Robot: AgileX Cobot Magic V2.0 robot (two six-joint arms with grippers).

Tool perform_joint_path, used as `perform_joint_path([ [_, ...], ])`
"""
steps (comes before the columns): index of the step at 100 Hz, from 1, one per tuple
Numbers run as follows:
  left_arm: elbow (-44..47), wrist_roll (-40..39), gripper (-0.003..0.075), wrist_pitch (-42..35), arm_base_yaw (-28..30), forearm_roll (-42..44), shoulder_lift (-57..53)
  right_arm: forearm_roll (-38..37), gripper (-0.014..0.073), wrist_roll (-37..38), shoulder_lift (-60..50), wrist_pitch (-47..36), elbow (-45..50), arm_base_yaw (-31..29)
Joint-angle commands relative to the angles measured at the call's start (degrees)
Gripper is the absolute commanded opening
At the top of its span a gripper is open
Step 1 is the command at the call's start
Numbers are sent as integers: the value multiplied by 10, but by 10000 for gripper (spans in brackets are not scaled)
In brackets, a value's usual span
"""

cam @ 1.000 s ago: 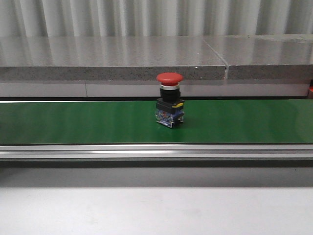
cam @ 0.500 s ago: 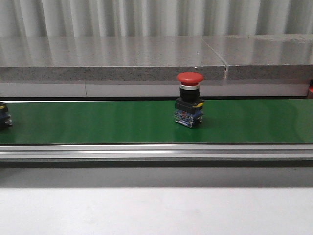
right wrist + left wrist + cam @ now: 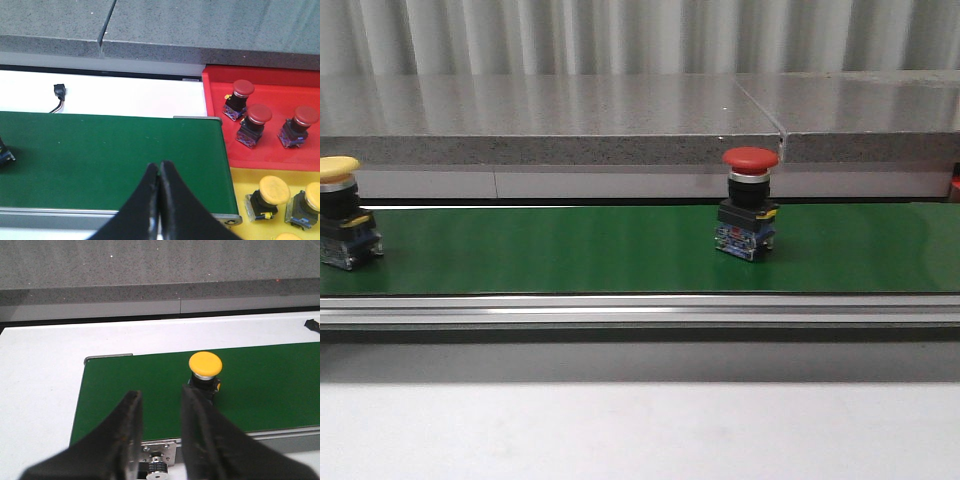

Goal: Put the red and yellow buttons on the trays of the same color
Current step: 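Grasp the red button at the belt's end with the right gripper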

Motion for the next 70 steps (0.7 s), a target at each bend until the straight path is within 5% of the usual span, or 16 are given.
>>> perform_joint_path([
  [1,-13,-1,-17,-42,-5,-2,1,2,-68,-6,0,-46,-15,1],
  [50,-8,-1,-20,-42,-5,4,1,3,-55,-6,0,-39,-15,1],
  [59,-8,-1,-20,-42,-5,5,1,3,48,-6,0,-23,-15,1],
  [70,-8,-1,-20,-42,-5,5,1,4,349,-6,0,-5,-15,1],
])
